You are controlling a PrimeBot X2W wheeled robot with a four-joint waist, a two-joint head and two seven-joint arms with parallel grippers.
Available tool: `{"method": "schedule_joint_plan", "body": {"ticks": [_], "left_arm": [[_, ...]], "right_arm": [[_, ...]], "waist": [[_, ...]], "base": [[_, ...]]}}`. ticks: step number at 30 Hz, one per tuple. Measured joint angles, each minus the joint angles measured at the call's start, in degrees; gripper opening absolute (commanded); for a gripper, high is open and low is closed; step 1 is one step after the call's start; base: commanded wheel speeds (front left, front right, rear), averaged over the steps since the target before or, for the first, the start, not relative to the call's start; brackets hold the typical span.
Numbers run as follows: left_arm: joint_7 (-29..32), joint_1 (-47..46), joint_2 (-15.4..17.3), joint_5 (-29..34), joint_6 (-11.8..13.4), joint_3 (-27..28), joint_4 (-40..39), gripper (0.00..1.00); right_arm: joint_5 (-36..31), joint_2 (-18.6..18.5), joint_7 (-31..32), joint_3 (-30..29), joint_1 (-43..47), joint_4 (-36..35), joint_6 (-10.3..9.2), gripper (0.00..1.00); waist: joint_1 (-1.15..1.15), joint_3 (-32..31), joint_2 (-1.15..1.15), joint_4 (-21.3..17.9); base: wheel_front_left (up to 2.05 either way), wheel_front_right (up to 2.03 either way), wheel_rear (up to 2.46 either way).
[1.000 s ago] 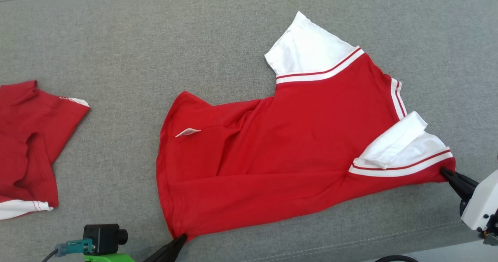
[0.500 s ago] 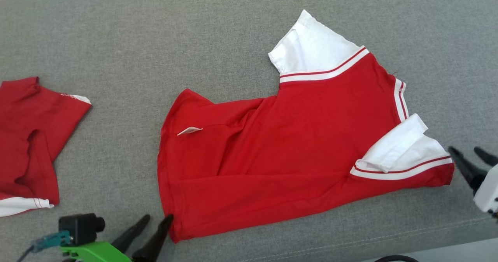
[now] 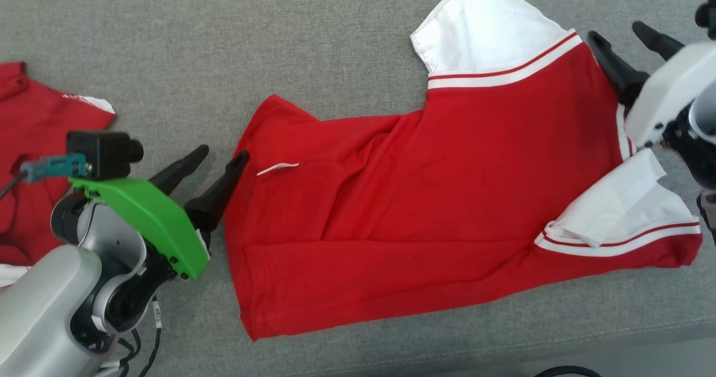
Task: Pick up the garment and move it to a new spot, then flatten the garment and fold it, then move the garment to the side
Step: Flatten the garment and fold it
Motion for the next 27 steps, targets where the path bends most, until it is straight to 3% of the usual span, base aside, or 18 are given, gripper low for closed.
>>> {"method": "schedule_joint_plan", "body": {"ticks": [9, 14, 20, 21, 22, 23, 24, 25, 26, 27], "left_arm": [[4.5, -10.6, -6.5, 0.6, -4.9, -2.6, 8.6, 1.00], [6.2, -15.5, -10.5, 0.7, -8.3, -4.4, 12.0, 1.00], [8.2, -17.6, -13.5, 0.0, -10.4, -5.8, 12.5, 1.00], [8.5, -17.7, -14.0, -0.5, -10.6, -5.9, 12.5, 0.93], [8.8, -17.7, -14.3, -0.9, -10.8, -6.0, 12.5, 0.55], [9.1, -17.7, -14.5, -1.3, -10.9, -6.0, 12.5, 0.33], [9.1, -17.7, -14.7, -1.6, -11.2, -6.0, 12.6, 0.00], [9.5, -17.7, -14.9, -1.9, -11.3, -6.1, 12.7, 0.00], [9.7, -17.7, -14.9, -2.0, -11.4, -6.2, 12.8, 0.00], [9.6, -17.7, -14.9, -2.1, -11.6, -6.2, 12.9, 0.00]], "right_arm": [[-4.1, 1.0, 0.9, 5.3, -16.6, 11.9, -0.01, 1.00], [-4.6, 2.0, 0.3, 8.9, -21.1, 17.3, -0.01, 1.00], [-3.2, 2.1, -0.2, 11.9, -23.2, 20.0, -0.01, 1.00], [-3.0, 1.9, -0.3, 12.3, -23.4, 20.3, -0.01, 1.00], [-2.9, 1.7, -0.4, 12.7, -23.6, 20.6, 0.00, 1.00], [-2.5, 1.6, -0.4, 13.2, -23.8, 20.8, -0.01, 1.00], [-2.0, 1.5, -0.4, 13.5, -24.0, 21.0, -0.01, 1.00], [-1.5, 1.4, -0.5, 13.8, -24.1, 21.1, -0.01, 0.38], [-1.0, 1.4, -0.8, 14.0, -24.2, 21.3, -0.01, 0.00], [-0.3, 1.4, -0.8, 14.2, -24.3, 21.5, -0.01, 0.00]], "waist": [[0.00, 6.1, 0.00, 3.7], [0.00, 7.8, 0.00, 6.8], [0.00, 8.3, 0.00, 8.4], [0.00, 8.3, 0.00, 8.5], [0.00, 8.3, 0.00, 8.5], [0.00, 8.2, 0.00, 8.5], [0.00, 8.2, 0.00, 8.4], [0.00, 8.2, 0.00, 8.3], [0.00, 8.1, 0.00, 8.2], [0.01, 8.0, 0.00, 8.1]], "base": [[0.00, 0.00, 0.00], [0.00, 0.00, 0.00], [0.00, 0.00, 0.00], [0.00, 0.00, 0.00], [0.00, 0.00, 0.00], [0.00, 0.00, 0.00], [0.00, 0.00, 0.00], [0.00, 0.00, 0.00], [0.00, 0.00, 0.00], [0.00, 0.00, 0.00]]}}
